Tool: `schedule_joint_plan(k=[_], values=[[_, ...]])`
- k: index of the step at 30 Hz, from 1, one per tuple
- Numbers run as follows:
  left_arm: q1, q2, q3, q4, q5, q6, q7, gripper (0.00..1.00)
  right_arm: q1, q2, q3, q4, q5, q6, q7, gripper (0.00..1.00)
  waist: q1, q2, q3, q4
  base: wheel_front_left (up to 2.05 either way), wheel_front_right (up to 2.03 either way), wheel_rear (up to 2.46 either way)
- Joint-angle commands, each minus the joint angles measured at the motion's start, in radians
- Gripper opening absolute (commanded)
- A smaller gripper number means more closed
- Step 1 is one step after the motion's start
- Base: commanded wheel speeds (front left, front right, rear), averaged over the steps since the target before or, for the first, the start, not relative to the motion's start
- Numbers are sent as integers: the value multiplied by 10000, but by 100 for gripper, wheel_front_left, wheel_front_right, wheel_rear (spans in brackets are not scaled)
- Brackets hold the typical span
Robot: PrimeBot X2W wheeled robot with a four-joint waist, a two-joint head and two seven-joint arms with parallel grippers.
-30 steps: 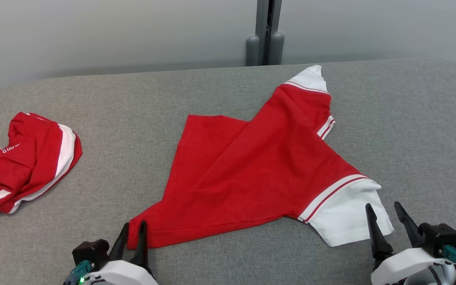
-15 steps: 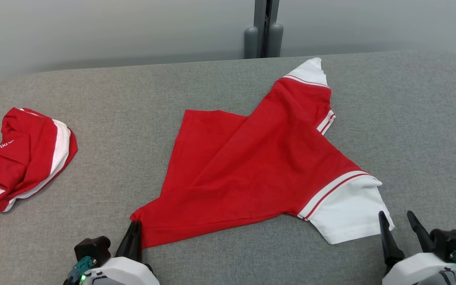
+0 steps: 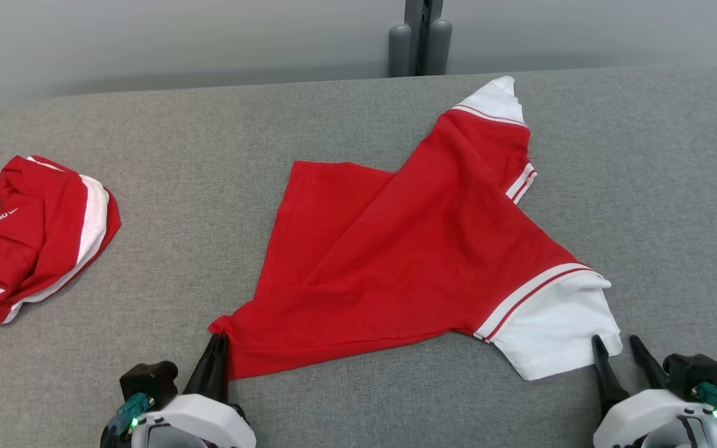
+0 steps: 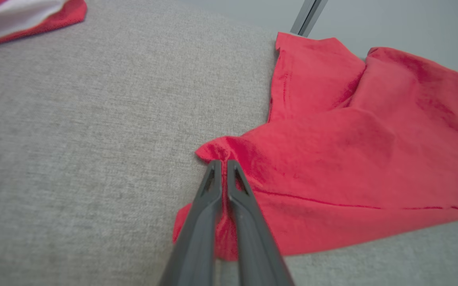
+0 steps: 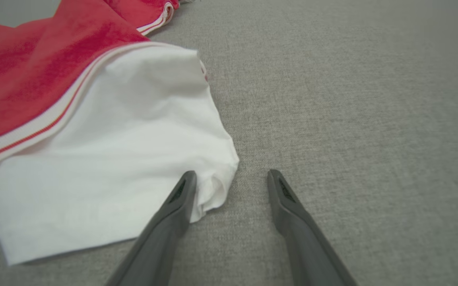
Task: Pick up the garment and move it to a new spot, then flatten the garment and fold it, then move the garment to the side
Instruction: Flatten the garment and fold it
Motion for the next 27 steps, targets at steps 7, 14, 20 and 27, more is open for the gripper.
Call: schedule_joint_plan(k=[7,14,20,27], values=[[-311,40,25,-208,157,-200,0,0,-631,-164,387,41,493,-3,21,0,0,-1,46,65,0,0,0],[-358,47,504,-1198,612,-393,0,0,-753,-415,373,-1659,1153,-3,18,0,0,-1,-576,-3,0,0,0],[-1251,313,1373,-2896,1499,-783,0,0,-1625,-1178,149,-3764,2147,-3,18,0,0,-1,-1625,-161,0,0,0],[-3513,1246,1500,-4233,2057,-1040,19,0,-3575,-2331,211,-5123,3077,-3,138,0,0,-1,-2017,-249,0,0,0]])
